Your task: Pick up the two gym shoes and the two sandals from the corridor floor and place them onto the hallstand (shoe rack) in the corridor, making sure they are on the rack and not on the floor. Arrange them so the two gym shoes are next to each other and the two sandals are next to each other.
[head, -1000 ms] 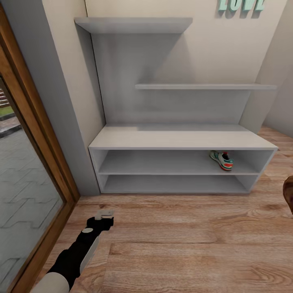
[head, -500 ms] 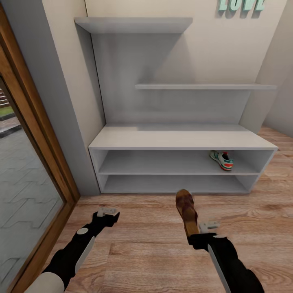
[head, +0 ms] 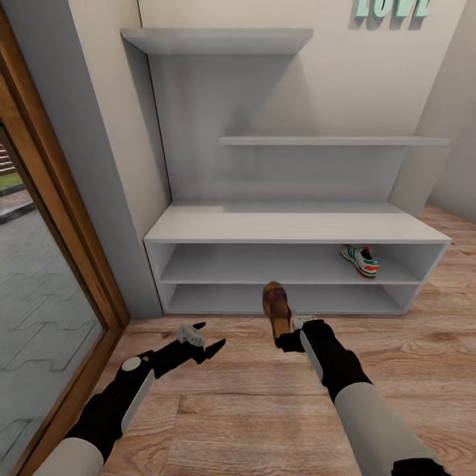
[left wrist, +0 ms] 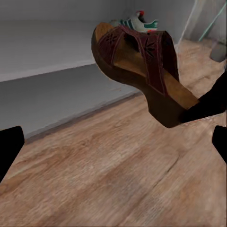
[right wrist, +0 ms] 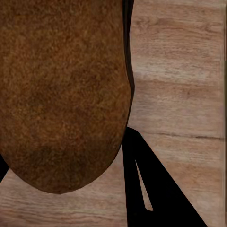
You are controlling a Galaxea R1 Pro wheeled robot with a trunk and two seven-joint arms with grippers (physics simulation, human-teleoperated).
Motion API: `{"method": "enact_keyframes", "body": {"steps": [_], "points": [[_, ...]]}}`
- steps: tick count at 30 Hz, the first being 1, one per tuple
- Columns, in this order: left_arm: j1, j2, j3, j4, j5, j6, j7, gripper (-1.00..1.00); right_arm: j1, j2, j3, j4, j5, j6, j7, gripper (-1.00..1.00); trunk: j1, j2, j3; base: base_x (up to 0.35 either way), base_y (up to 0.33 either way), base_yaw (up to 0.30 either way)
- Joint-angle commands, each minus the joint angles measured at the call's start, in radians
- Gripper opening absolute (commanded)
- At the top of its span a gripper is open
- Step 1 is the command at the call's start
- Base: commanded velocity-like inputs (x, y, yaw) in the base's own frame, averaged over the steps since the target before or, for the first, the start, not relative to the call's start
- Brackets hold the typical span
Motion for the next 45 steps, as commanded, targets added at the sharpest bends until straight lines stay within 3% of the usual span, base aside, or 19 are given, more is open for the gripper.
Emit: {"method": "enact_keyframes", "body": {"steps": [1, 2, 3, 4, 7, 9, 22, 40, 43, 45], "points": [[-0.001, 0.002, -0.003, -0.006, 0.007, 0.001, -0.047, 1.00, -0.016, 0.001, 0.001, 0.008, 0.001, 0.005, 0.001, -1.00, 0.000, 0.000, -0.001, 0.000, 0.000, 0.000], [-0.001, 0.002, -0.003, -0.008, 0.007, 0.001, -0.074, 1.00, -0.021, 0.001, 0.001, 0.011, 0.001, 0.005, 0.001, -1.00, 0.000, 0.000, -0.001, 0.000, 0.000, 0.000], [-0.001, 0.013, -0.003, -0.011, 0.005, 0.000, -0.169, 1.00, -0.031, 0.004, 0.001, 0.017, 0.001, 0.005, 0.001, -1.00, 0.000, 0.000, -0.001, 0.000, 0.000, 0.000], [-0.001, 0.020, -0.003, -0.012, 0.005, 0.000, -0.203, 1.00, -0.033, 0.006, 0.001, 0.018, 0.001, 0.005, 0.001, -1.00, 0.000, 0.000, -0.001, 0.000, 0.000, 0.000], [-0.001, 0.061, -0.003, -0.014, 0.007, 0.000, -0.389, 1.00, -0.040, 0.013, 0.000, 0.022, 0.000, 0.005, 0.001, -1.00, 0.000, 0.000, -0.001, 0.000, 0.000, 0.000], [-0.001, 0.076, -0.004, -0.014, 0.005, 0.000, -0.461, 1.00, -0.042, 0.015, -0.001, 0.023, -0.001, 0.005, 0.004, -1.00, 0.000, 0.000, -0.001, 0.000, 0.000, 0.000], [-0.001, 0.081, -0.005, -0.012, 0.003, 0.002, -0.488, 1.00, -0.041, 0.014, 0.004, 0.022, 0.002, 0.004, 0.012, -1.00, 0.000, 0.000, -0.001, 0.000, 0.000, 0.007], [-0.001, 0.082, -0.005, -0.013, 0.004, 0.004, -0.489, 1.00, -0.041, 0.015, 0.003, 0.023, 0.009, -0.004, 0.004, -1.00, 0.000, 0.000, -0.016, 0.000, 0.000, 0.206], [-0.001, 0.081, -0.005, -0.013, 0.004, 0.004, -0.489, 1.00, -0.041, 0.015, 0.004, 0.024, 0.011, -0.034, 0.002, -1.00, 0.000, 0.000, -0.017, 0.000, 0.000, 0.039], [-0.001, 0.080, -0.006, -0.013, 0.004, 0.004, -0.489, 1.00, -0.041, 0.015, 0.004, 0.030, 0.011, -0.114, 0.001, -1.00, 0.000, 0.000, -0.017, 0.000, 0.000, 0.012]]}}
